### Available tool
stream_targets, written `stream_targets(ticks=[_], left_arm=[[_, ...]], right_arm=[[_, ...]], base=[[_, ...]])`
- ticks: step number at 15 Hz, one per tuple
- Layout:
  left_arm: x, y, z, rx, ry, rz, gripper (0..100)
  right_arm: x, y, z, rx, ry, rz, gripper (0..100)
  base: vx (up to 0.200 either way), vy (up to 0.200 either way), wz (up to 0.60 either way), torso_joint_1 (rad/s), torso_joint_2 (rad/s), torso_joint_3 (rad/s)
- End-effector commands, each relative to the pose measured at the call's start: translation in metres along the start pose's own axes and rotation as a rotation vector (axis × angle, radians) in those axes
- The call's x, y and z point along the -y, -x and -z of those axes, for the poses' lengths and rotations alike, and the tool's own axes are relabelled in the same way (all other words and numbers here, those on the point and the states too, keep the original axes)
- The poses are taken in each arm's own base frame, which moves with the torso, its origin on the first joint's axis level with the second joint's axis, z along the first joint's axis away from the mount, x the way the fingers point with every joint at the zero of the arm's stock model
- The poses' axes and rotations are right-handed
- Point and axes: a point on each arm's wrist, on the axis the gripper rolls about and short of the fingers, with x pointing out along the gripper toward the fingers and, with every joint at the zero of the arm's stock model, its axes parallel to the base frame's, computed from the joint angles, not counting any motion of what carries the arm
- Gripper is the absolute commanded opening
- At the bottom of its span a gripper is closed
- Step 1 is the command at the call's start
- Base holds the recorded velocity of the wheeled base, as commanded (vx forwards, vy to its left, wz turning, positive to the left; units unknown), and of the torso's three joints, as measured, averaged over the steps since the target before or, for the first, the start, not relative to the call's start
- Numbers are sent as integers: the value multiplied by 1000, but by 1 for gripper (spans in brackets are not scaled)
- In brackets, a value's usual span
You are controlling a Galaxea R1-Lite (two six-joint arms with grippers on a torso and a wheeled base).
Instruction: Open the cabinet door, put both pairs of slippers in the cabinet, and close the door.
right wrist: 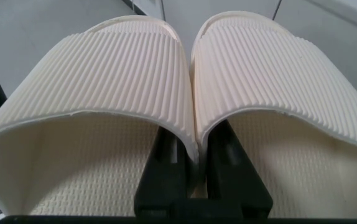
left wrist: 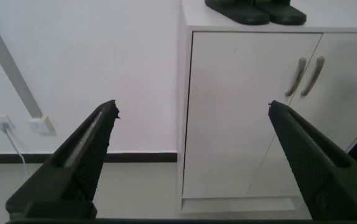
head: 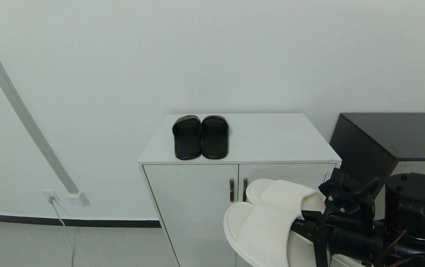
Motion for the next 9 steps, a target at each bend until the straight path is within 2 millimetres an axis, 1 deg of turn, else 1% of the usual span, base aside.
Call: stream_targets(ticks=[1, 9], left_arm=[[0, 0, 0, 0, 2, -1, 100], [0, 0, 0, 0, -1, -1, 100]], right_arm=[[0, 0, 2, -7, -1, -1, 0], [-1, 0, 3, -13, 32, -4, 0]], base=[[0, 0, 0, -227, 540, 300], [0, 0, 0, -215, 538, 320]])
